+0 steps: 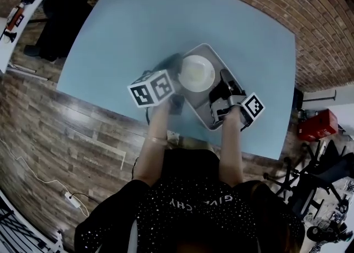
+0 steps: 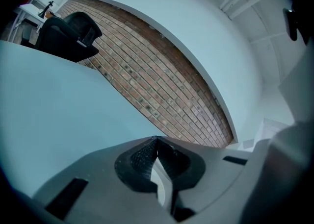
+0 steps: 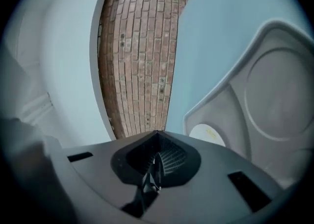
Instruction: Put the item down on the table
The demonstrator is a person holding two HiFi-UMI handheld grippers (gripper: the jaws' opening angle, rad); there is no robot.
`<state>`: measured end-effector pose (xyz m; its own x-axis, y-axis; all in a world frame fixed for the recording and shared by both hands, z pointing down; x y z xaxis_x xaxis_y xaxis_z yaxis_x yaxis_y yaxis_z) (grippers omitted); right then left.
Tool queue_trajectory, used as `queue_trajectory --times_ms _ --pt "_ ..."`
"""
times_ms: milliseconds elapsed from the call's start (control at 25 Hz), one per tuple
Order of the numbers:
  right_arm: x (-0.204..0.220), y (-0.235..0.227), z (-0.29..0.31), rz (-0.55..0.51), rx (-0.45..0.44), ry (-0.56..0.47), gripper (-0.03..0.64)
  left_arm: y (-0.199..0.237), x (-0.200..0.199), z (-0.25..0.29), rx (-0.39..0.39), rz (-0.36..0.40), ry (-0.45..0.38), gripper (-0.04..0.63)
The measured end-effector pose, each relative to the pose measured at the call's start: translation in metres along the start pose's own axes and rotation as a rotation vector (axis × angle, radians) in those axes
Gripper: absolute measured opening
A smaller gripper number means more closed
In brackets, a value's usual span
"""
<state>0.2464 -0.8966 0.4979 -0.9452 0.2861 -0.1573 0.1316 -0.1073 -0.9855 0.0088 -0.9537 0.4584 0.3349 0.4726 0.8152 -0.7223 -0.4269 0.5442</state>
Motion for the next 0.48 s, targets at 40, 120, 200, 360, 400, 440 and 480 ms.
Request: queue_trajectory --times_ms 40,120,200,360,400,440,480 --pt "-0.003 0.001 -0.002 -0.009 0.006 -0.005 0.012 -0.002 0.0 0.001 0.004 0.002 0.001 0.011" --pt "-0.008 0.003 -0.004 -0.004 0.009 -0.016 0.012 -0.006 0.001 0.003 0.011 0.004 0.005 0.011" --pt "-0.011 0.007 -0.003 -0.018 0.002 -0.003 0.012 -0.006 0.001 0.004 0.015 0.0 0.005 0.011" --pt "-0.014 0.012 -0.002 -0.113 0.034 0.023 0.012 -0.004 0.002 0.005 0.014 -0.013 0.004 0.011" --pt "-0.014 0.012 -0.002 -0.12 0.039 0.026 0.012 -0.004 0.002 0.006 0.016 -0.016 0.004 0.011" --pt "-0.014 0.012 -0.002 -0.119 0.042 0.028 0.012 -0.005 0.002 0.007 0.019 -0.019 0.004 0.011" --pt "-0.014 0.012 -0.002 -0.115 0.046 0.028 0.012 -0.005 0.001 0.008 0.023 -0.021 0.004 0.012"
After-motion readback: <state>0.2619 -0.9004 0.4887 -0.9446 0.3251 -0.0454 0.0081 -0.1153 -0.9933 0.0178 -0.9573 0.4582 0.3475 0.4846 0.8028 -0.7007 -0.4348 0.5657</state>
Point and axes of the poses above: the fingertips, and each gripper's own axes: z forward along the fingers, y to its left, x out of its underside, the point moved 7 cm from there along -z, backward along the fingers, and after that the axes turned 13 degrees about z, right-handed, at the moved point
